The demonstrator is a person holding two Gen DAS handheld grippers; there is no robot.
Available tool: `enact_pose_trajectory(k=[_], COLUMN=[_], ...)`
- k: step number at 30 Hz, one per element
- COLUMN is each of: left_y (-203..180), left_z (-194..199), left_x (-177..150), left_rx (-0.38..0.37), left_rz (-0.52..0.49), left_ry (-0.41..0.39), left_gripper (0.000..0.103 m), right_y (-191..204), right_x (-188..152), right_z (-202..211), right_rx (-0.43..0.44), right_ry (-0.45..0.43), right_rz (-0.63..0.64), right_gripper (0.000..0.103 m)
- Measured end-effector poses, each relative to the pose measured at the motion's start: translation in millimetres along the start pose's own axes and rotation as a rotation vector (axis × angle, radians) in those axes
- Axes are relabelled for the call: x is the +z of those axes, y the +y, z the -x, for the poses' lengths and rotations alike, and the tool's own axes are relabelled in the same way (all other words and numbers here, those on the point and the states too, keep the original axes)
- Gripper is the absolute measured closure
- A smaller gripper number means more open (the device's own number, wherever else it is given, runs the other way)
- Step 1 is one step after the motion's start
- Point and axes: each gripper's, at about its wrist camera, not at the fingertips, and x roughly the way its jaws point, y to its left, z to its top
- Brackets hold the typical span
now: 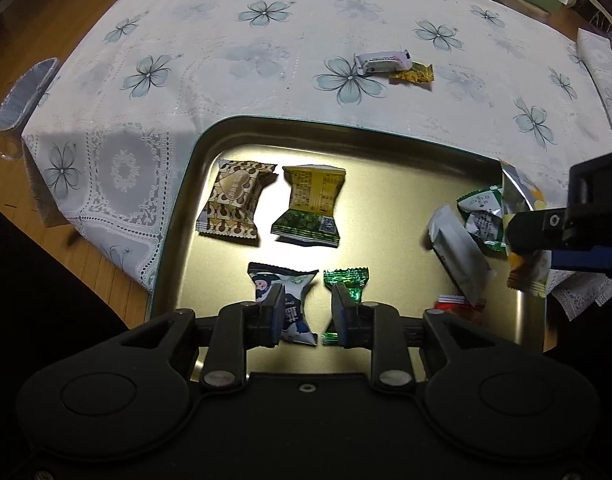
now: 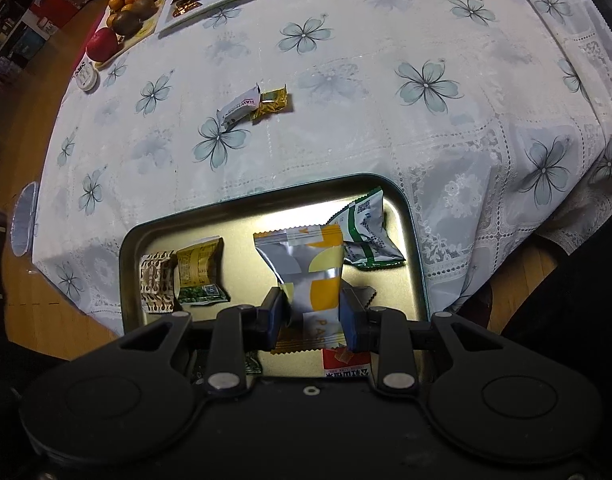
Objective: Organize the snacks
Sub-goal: 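Open both tools to drop the green candy and yellow-silver packet into the tray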
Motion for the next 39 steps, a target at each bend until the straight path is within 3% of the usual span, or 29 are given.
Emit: enact_pose_trajectory(k=[3, 14, 16, 19, 29, 39], left_y=[9.5, 23.9, 24.6, 25.2, 23.3, 22.4], left_z=[-4.8, -15.2, -15.4, -15.1, -16.2, -17.2], left_x=[-0.7, -2.9, -2.7, -2.6, -4.1, -6.6], left_rx=[0.036, 0.05, 0.047, 0.049, 0.071, 0.066], left_rz=[0.018, 0.058, 0.059, 0.062, 0.054, 0.049], left_ry=[-0.003, 0.026, 0.028, 0.028, 0.03, 0.038], left_gripper=[0.057, 0.057, 0.057, 0.057, 0.057, 0.057], right_y=[9.2, 43.9, 43.4, 40.5, 11.8, -0.8], right_x=[2.8, 11.6, 12.5, 11.2, -7.8, -29.8], right_z=[-1.0, 10.0, 14.0, 15.5, -10.4, -28.3], right_rx=[-0.009, 0.009, 0.028, 0.019, -0.053, -0.065], right_ry=[0.0, -0.039, -0.054, -0.058, 0.028, 0.094], right_rz=[0.021, 0.094, 0.089, 0.087, 0.058, 0.05], right_gripper=[0.071, 0.072, 0.058, 0.058, 0.058, 0.058])
